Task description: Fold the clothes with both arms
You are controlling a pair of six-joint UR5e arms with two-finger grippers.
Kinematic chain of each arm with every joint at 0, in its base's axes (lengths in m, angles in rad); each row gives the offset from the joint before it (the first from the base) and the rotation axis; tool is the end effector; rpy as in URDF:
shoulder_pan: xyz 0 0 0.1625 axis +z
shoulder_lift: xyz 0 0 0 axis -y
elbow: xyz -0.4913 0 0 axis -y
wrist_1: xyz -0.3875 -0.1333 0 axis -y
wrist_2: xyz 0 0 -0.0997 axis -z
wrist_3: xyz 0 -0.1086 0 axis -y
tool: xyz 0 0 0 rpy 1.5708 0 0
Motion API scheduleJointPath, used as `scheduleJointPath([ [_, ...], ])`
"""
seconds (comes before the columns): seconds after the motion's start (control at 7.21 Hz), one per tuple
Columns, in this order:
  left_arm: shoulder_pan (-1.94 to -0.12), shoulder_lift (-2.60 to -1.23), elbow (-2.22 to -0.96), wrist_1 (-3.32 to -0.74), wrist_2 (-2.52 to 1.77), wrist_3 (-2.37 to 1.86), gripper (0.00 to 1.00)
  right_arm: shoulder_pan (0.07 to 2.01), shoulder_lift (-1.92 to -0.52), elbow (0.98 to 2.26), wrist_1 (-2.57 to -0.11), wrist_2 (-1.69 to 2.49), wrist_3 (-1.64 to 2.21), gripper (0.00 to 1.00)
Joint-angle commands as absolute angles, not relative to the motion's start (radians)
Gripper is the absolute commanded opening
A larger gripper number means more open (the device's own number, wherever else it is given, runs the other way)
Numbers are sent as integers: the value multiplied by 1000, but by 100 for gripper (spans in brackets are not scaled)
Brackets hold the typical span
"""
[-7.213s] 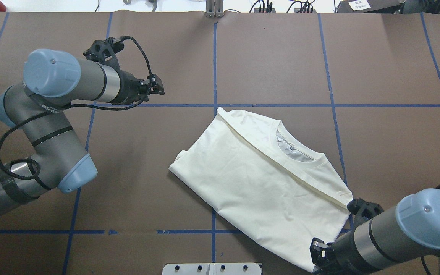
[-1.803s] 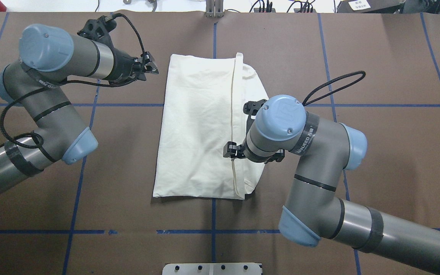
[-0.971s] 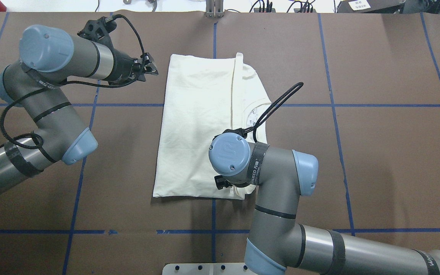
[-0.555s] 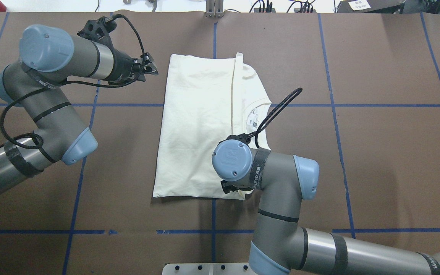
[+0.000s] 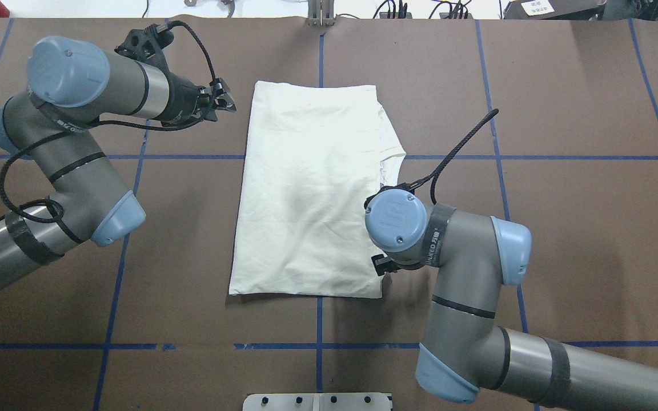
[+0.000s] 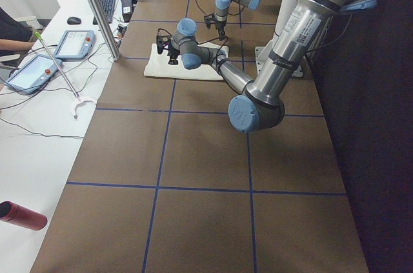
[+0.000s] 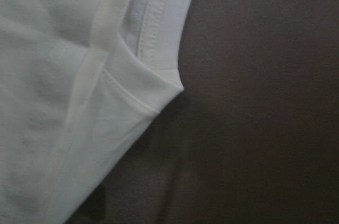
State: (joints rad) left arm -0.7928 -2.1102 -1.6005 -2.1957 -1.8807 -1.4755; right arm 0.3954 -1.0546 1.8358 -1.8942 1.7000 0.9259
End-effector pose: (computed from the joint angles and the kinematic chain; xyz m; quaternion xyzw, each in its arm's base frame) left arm 0.4281 -0.5772 0.3206 0.1234 0.5564 -0.1977 0.7976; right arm -0.5582 -0.3623 0.3695 0.0580 -0.2277 -0.1355 0.9625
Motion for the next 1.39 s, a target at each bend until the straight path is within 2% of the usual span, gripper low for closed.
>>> scheduleJointPath([
  [0.0, -793, -2111, -1632, -2161, -1879, -1476, 50, 358, -1029, 1836, -1803, 1698, 1199, 100],
  [0.28, -793, -2109, -1634, -2161, -1878, -1476, 50, 293, -1061, 1813, -1560, 1622, 1674, 100],
  [0.55, -793, -2109, -1631, -2161, -1876, -1476, 50, 261, -1092, 1824, -1485, 1510, 2038, 100],
  [0.69, -793, -2109, -1632, -2161, -1876, -1476, 50, 258, -1118, 1830, -1483, 1509, 2142, 92],
  [0.83, -792, -2109, -1634, -2161, -1876, -1476, 50, 258, -1120, 1832, -1483, 1511, 2195, 74],
  [1.11, -792, -2111, -1635, -2161, -1876, -1477, 50, 232, -1120, 1816, -1483, 1509, 2198, 73],
  [1.25, -792, -2111, -1640, -2161, -1875, -1479, 50, 230, -1115, 1816, -1483, 1509, 2197, 69],
])
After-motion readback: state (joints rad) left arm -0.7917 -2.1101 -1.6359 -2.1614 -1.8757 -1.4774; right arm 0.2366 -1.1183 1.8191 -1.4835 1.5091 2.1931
